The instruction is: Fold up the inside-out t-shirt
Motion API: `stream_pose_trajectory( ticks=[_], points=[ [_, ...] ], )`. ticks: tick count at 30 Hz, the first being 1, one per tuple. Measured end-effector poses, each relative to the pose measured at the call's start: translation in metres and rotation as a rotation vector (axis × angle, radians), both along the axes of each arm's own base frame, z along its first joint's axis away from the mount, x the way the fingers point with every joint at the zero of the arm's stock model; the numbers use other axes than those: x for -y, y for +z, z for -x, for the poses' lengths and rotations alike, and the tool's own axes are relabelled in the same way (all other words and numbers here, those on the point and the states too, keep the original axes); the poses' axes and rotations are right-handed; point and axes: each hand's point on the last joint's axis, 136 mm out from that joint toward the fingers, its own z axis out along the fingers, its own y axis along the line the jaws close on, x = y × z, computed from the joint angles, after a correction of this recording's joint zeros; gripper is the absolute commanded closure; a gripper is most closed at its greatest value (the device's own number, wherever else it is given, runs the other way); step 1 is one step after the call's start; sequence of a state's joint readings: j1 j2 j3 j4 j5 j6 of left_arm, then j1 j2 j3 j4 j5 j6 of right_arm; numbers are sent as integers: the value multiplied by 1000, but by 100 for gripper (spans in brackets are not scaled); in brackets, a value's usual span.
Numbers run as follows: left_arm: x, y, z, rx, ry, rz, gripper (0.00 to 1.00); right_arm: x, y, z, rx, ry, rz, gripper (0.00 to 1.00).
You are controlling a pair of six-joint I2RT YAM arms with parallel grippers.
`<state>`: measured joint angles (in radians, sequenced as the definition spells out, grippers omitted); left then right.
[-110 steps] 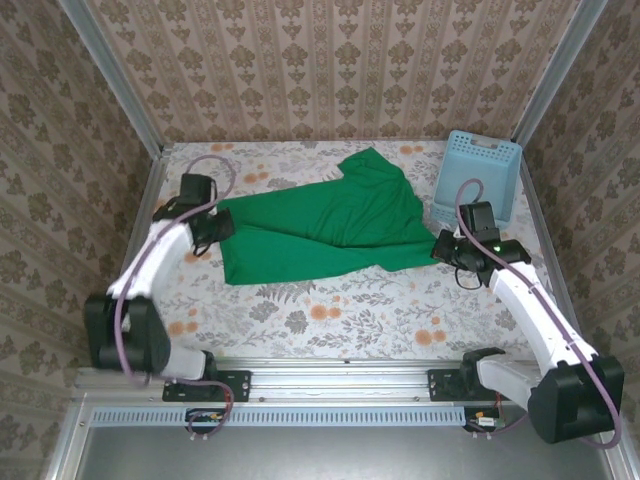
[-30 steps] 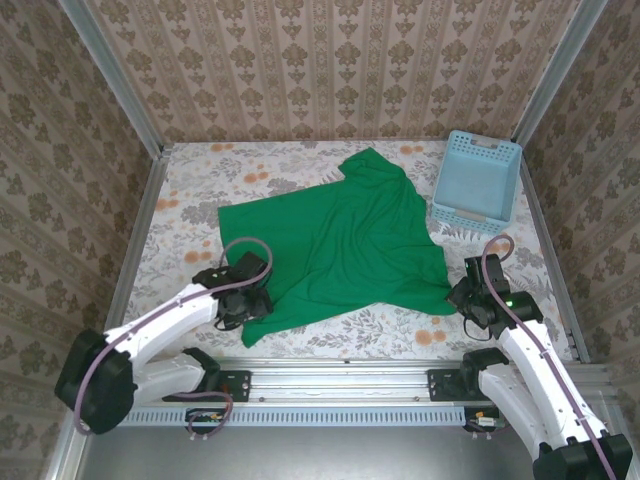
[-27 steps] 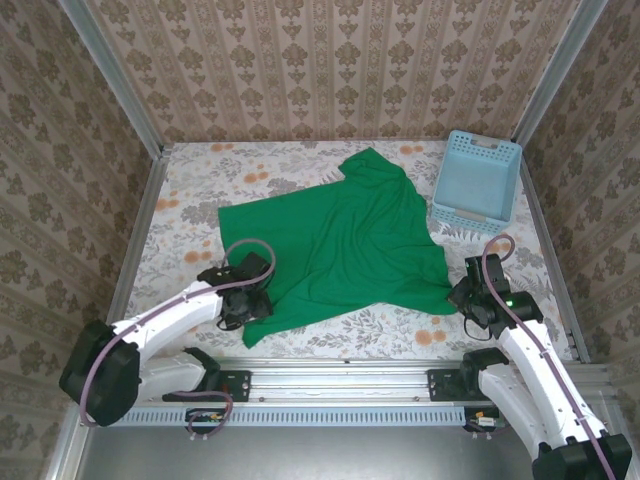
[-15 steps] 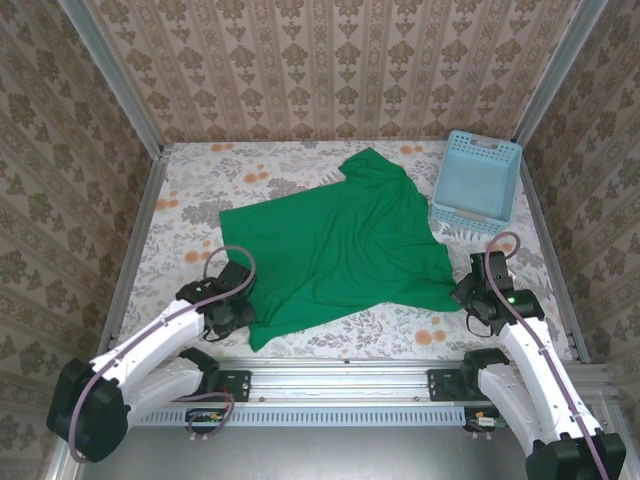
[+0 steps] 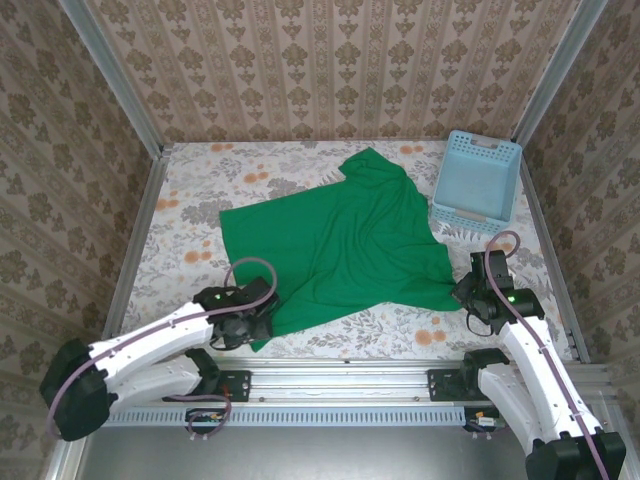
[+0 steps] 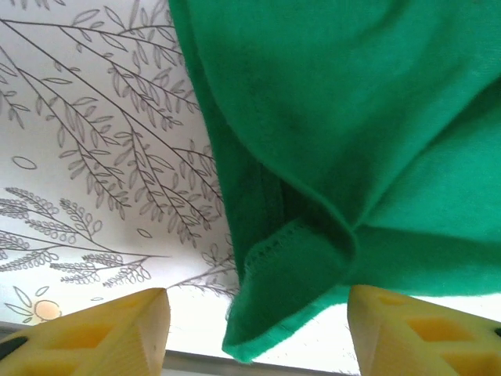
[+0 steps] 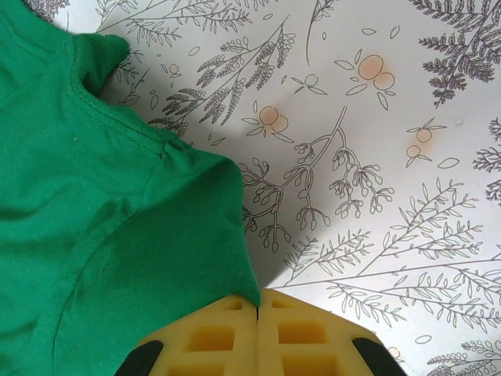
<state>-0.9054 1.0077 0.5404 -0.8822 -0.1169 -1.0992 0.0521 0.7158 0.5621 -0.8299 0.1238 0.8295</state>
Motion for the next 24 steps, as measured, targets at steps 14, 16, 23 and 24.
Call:
stream_pose_trajectory(
  ticks=[14, 16, 23, 24],
  points=[
    [13, -9, -33, 10, 15, -5, 43, -1, 2, -3, 14, 14, 4, 100],
    [11, -11, -31, 3, 15, -6, 49, 0, 2, -3, 14, 13, 4, 100],
    [-16, -25, -18, -19, 105, 6, 76, 0, 2, -3, 14, 13, 4, 100],
    [-19, -24, -19, -8, 120, 22, 79, 0, 2, -3, 14, 13, 4, 100]
  ],
)
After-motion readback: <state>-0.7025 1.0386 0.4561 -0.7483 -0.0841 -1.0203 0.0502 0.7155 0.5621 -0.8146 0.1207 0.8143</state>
